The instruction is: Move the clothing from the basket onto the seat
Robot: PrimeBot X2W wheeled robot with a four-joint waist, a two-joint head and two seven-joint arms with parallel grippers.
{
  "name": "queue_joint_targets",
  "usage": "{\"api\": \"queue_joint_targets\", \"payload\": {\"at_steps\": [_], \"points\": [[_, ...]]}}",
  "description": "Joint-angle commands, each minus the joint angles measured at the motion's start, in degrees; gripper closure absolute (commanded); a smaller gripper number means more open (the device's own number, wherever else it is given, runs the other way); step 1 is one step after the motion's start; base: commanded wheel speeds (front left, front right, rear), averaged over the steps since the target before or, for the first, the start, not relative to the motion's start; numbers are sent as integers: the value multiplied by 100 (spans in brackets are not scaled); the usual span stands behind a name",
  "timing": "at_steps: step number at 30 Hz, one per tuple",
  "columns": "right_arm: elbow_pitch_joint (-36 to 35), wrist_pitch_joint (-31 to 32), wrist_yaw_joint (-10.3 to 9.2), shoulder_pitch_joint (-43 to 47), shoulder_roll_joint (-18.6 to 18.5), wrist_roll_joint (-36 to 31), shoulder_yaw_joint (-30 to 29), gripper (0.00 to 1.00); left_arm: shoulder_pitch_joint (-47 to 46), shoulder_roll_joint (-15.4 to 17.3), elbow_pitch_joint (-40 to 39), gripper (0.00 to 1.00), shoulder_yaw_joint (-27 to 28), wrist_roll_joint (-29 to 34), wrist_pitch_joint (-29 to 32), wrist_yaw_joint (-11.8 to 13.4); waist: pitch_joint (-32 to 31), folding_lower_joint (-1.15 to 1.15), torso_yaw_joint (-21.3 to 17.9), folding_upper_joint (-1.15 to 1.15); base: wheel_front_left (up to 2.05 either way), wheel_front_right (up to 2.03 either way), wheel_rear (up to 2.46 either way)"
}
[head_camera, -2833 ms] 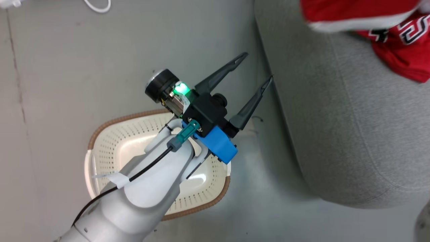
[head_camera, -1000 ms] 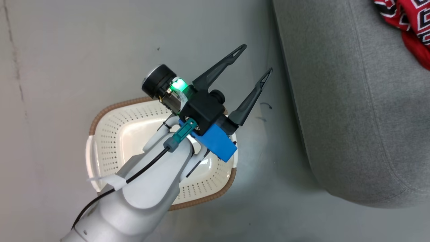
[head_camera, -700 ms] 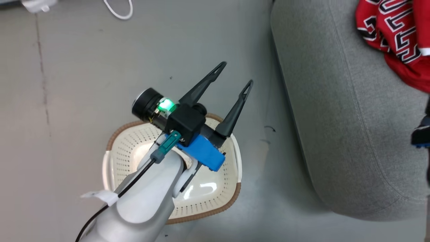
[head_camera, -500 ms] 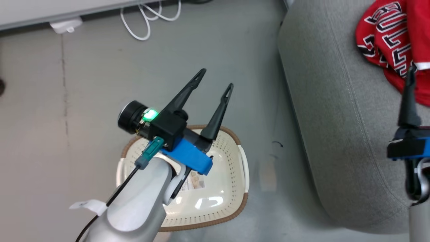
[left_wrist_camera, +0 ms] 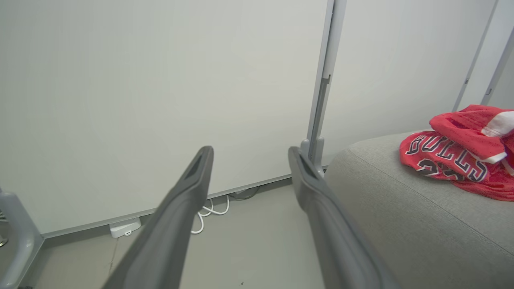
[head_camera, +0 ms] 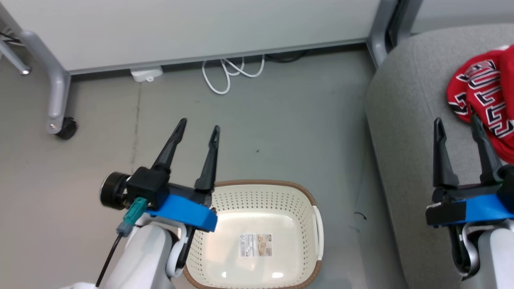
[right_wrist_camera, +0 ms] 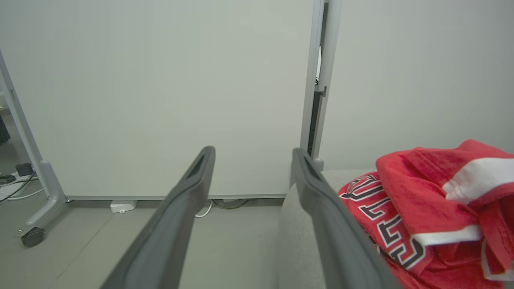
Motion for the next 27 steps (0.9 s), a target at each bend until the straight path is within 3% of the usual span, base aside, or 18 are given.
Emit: {"api": "queue_joint_targets", "payload": {"at_steps": [1,14,27], "points": [[-33,-4,1,170,41,14,5,0,143,-19,-51,0,155,35,-17,16,-245,1,216,0,0,0,0],[-67,-4,1,928,286,-76,-99,0,957,-151,-52,0,941,202,-17,-100,-788,1,439,0,0,0,0],[-70,-4,2,1265,392,-84,-143,0,1378,-267,-62,0,1218,342,-17,-187,-1058,1,380,0,0,0,0]]}}
